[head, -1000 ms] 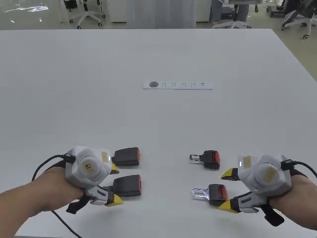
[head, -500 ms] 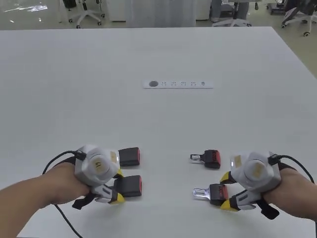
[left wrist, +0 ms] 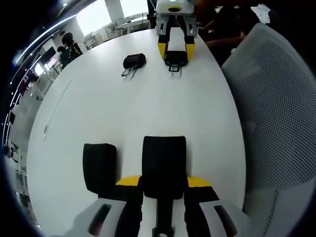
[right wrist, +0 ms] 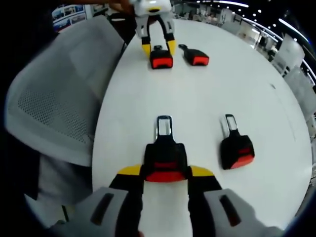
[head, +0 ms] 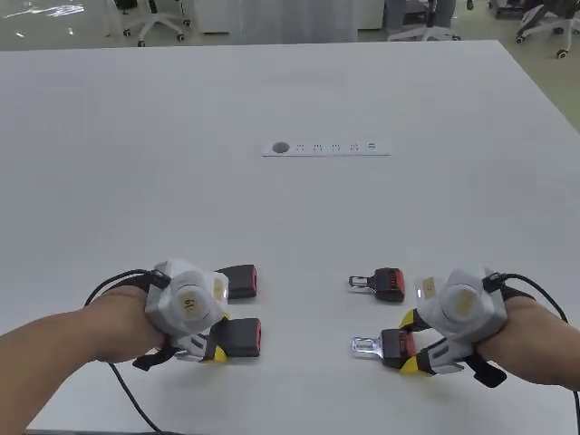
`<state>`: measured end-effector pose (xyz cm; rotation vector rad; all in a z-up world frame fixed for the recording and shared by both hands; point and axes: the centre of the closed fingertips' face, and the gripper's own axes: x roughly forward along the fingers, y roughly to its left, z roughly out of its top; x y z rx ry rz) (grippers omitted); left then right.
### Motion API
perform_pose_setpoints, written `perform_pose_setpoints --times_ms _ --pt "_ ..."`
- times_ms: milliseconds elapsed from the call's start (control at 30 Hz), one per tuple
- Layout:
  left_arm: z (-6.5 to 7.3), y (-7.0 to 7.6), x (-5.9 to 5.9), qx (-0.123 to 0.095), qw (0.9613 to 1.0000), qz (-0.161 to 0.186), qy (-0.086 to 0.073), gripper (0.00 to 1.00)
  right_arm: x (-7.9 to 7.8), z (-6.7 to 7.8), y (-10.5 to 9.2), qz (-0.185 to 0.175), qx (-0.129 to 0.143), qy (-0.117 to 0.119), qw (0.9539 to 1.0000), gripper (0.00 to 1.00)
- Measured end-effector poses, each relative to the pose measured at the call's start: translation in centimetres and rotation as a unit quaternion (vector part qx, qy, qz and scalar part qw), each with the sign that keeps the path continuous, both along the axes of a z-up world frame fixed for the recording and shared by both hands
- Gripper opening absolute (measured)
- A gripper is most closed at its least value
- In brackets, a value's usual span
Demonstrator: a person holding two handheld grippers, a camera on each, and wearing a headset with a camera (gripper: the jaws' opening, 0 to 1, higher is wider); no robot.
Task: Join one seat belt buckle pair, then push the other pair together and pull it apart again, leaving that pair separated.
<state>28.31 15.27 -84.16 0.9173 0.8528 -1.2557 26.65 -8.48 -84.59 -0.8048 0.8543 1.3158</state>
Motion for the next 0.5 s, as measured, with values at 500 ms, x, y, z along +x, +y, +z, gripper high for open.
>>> perform_pose_setpoints --times_ms 500 --pt "0.0 -0.1 -0.27 0.011 0.9998 -0.017 0.005 0.32 -0.03 -0.05 -0.03 0.001 -0.008 0.005 1.0 0.34"
